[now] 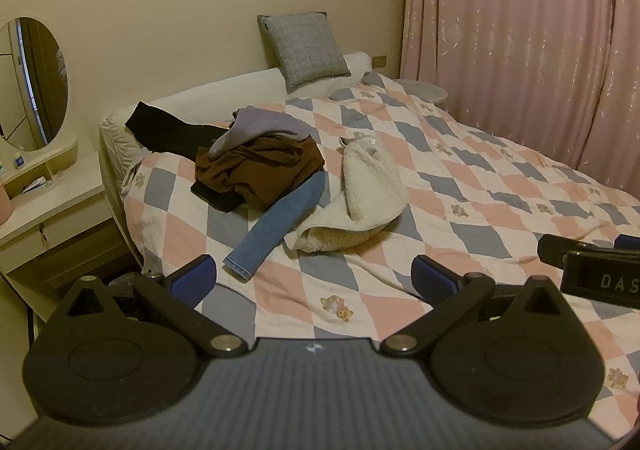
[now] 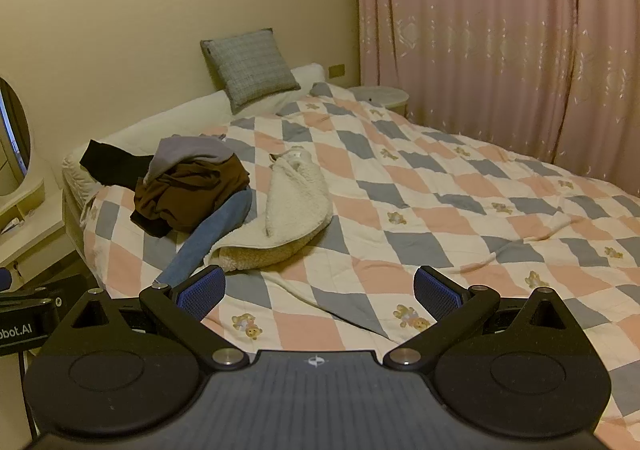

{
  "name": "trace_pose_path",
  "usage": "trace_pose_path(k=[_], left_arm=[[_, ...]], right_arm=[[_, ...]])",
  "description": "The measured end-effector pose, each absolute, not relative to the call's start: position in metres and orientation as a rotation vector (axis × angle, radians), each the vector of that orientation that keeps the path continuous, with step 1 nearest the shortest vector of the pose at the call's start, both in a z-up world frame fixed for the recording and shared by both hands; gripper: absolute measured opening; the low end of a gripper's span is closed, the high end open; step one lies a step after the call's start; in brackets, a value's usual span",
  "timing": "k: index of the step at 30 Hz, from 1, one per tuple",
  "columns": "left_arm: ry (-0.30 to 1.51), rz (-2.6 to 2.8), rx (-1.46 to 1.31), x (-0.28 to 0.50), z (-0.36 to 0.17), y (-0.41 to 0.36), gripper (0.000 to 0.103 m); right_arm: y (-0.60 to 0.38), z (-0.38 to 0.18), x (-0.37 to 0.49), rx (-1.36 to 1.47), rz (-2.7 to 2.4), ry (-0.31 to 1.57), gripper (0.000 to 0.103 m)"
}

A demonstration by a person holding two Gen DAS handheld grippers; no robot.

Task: Fold clothes

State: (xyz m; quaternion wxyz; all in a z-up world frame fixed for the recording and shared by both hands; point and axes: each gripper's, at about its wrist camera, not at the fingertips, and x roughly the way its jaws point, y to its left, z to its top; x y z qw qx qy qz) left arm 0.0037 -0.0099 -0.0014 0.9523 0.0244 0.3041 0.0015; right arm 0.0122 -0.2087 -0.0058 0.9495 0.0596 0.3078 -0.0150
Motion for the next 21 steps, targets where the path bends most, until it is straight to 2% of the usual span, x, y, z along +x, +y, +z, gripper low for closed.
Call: trace_pose_path(k=[14,21], left_arm=[[0.684,0.015,0.078,0.030,-0.016,-0.006,0.103],[0.731,-0.003,0.105,0.070,-0.029,0.002,0.103]], right_arm=[[-0.208,-0.031,0.031,0.162,-0.042,0.667,0.103],[-0.200,-0.046,0.060,0.185,-0.048,0.698,0.103]])
